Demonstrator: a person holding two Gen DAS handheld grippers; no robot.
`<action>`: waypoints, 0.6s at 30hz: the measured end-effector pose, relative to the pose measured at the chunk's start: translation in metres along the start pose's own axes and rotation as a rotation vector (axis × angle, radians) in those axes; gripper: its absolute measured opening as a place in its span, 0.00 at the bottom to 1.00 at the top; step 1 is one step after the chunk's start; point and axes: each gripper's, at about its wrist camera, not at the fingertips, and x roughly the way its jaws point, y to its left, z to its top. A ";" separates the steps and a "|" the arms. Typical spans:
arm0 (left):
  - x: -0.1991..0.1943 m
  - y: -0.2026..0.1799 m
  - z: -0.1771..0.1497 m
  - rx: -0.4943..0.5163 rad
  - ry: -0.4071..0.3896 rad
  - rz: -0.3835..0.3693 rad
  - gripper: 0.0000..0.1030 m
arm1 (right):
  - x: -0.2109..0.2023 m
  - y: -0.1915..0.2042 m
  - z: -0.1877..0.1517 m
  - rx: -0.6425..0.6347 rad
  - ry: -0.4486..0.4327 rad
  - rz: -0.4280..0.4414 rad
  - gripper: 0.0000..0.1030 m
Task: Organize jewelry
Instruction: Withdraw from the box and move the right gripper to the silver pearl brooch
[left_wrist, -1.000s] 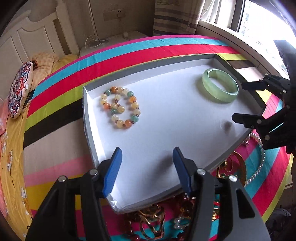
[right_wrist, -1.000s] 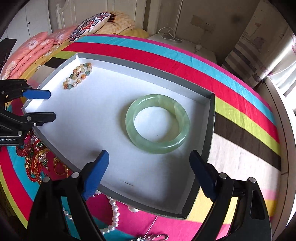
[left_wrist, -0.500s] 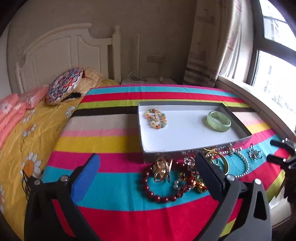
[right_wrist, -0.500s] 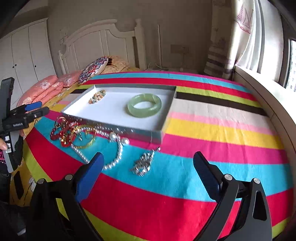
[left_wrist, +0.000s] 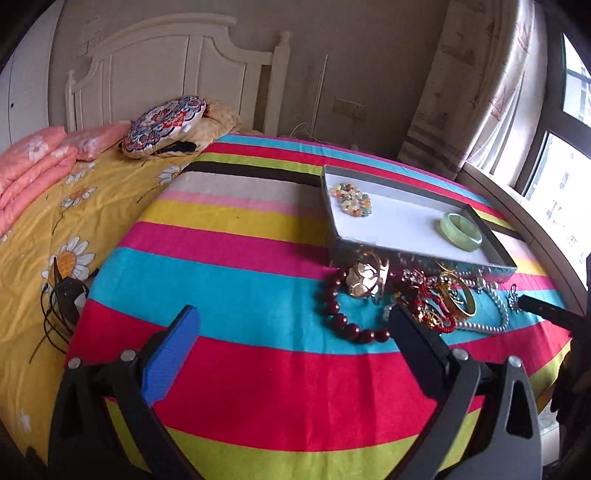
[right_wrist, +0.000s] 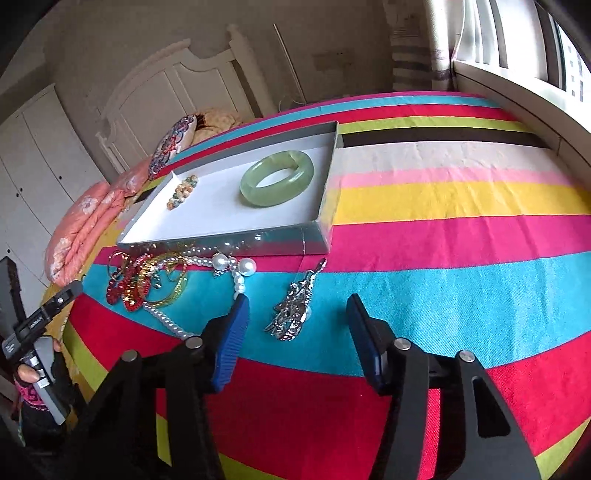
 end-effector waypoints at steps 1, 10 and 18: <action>-0.002 -0.007 0.000 0.032 -0.008 0.005 0.98 | 0.001 0.003 -0.001 -0.016 0.000 -0.015 0.33; -0.010 -0.046 0.000 0.179 -0.044 0.009 0.98 | -0.018 0.068 -0.023 -0.513 -0.158 -0.422 0.14; -0.003 -0.035 -0.001 0.136 -0.009 0.002 0.98 | -0.006 0.097 -0.040 -0.715 -0.145 -0.487 0.30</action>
